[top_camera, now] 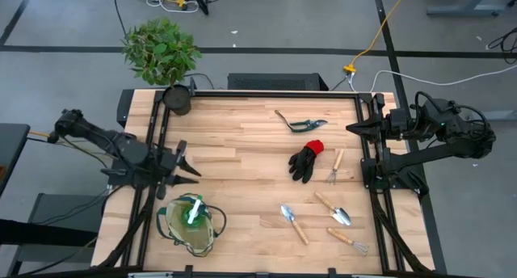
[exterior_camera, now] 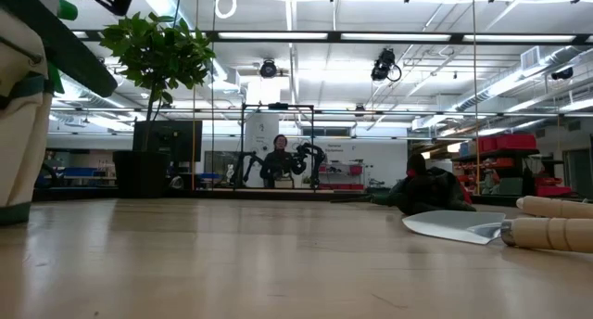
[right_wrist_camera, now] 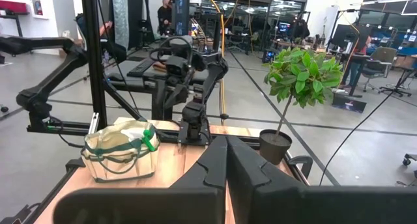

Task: Pick & Place Garden tools in Gardening bag
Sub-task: Put the shear scissors into the gardening bag

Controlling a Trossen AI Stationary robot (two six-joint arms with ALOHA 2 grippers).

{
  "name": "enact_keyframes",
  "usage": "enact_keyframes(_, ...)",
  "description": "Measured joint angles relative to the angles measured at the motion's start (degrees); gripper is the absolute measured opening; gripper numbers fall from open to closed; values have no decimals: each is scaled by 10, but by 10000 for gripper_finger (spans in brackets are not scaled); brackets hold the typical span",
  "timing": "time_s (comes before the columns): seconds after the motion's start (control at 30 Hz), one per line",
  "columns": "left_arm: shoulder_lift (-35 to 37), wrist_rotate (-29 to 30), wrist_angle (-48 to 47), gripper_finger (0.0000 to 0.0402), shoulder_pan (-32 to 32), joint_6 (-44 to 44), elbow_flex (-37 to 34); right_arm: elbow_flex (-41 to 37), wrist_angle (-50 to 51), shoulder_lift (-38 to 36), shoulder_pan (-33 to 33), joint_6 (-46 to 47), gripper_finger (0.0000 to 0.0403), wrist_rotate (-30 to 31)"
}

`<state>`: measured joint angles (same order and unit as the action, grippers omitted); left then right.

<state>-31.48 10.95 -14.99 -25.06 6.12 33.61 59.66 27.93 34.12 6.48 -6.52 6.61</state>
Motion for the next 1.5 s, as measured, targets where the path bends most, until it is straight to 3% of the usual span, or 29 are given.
enact_keyframes(0.23, 0, -34, 16, 59, 78, -24, 0, 0, 0, 0, 0, 0, 11, 0)
enact_keyframes(0.6, 0, -36, 52, 7, 171, -23, 0, 0, 0, 0, 0, 0, 11, 0)
enact_keyframes(0.8, 0, -35, 52, 11, 218, 10, 0, 0, 0, 0, 0, 0, 11, 0)
enact_keyframes(1.2, 0, -38, 53, 8, 250, 24, 0, 0, 0, 0, 0, 0, 11, 0)
enact_keyframes(1.5, 0, -92, 53, 5, 250, 88, 0, 0, 0, 0, 0, 0, 11, 0)
